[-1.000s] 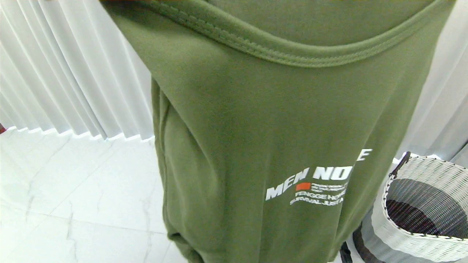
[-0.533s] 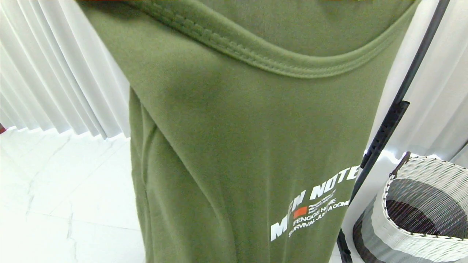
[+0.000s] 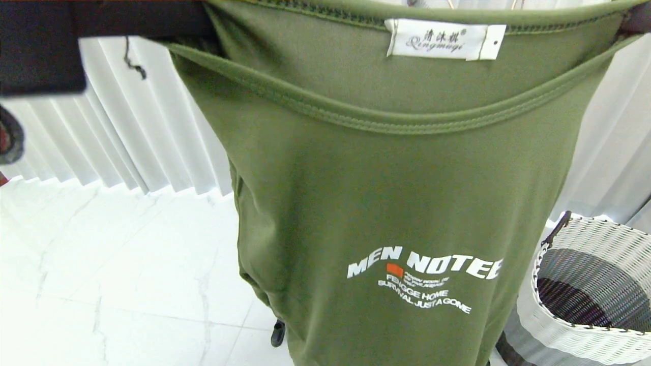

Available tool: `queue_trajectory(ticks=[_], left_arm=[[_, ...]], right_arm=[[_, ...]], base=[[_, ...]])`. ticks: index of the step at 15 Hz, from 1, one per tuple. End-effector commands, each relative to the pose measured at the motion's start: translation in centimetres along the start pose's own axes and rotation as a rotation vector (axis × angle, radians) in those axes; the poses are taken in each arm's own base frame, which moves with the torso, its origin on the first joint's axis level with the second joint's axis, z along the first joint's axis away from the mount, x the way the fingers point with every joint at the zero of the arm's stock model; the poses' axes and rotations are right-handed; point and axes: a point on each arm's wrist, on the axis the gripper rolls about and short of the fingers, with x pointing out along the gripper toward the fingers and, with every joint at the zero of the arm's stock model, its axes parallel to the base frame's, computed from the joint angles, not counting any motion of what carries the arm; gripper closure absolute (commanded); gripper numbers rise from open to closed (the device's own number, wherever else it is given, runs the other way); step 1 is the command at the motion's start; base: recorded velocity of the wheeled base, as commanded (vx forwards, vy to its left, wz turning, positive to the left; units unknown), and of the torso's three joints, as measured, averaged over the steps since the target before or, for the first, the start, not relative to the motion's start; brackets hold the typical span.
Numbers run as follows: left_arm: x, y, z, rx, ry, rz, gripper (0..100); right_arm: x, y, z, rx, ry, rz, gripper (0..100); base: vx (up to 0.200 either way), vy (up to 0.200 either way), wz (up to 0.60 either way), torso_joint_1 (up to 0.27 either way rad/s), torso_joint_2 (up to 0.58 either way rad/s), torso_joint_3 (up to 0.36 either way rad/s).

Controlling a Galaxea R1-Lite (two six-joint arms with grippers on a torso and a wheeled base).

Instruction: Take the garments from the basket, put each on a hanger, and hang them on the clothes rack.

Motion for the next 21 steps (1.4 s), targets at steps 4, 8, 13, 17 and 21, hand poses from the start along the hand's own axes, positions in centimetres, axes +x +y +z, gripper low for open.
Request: queue_trajectory(ticks=[4, 8, 13, 17, 21], left_arm=[[0.7, -0.5, 0.4, -0.009, -0.013, 0.006, 100], [0.7, -0.5, 0.3, -0.008, -0.011, 0.006, 100], [2.6, 1.5, -0.2, -0.010, 0.029, 0.210, 100], [3.3, 1.4, -1.0, 0.004, 0.061, 0.258, 100], [3.3, 1.4, -1.4, 0.011, 0.070, 0.260, 100]], right_arm=[[-1.4, -0.2, -0.4, 0.000, -0.006, 0.001, 100], [-1.5, -0.2, -0.7, 0.018, 0.003, 0.001, 100], [-3.2, -0.1, -2.9, 0.007, 0.031, 0.031, 0], [-5.6, 0.0, -4.0, 0.009, 0.000, 0.132, 0], [-4.8, -0.9, -5.4, -0.027, 0.100, -0.072, 0]], base=[[0.000, 0.000, 0.00, 0.000, 0.00, 0.000], [0.000, 0.000, 0.00, 0.000, 0.00, 0.000], [0.000, 0.000, 0.00, 0.000, 0.00, 0.000], [0.000, 0.000, 0.00, 0.000, 0.00, 0.000], [0.000, 0.000, 0.00, 0.000, 0.00, 0.000]])
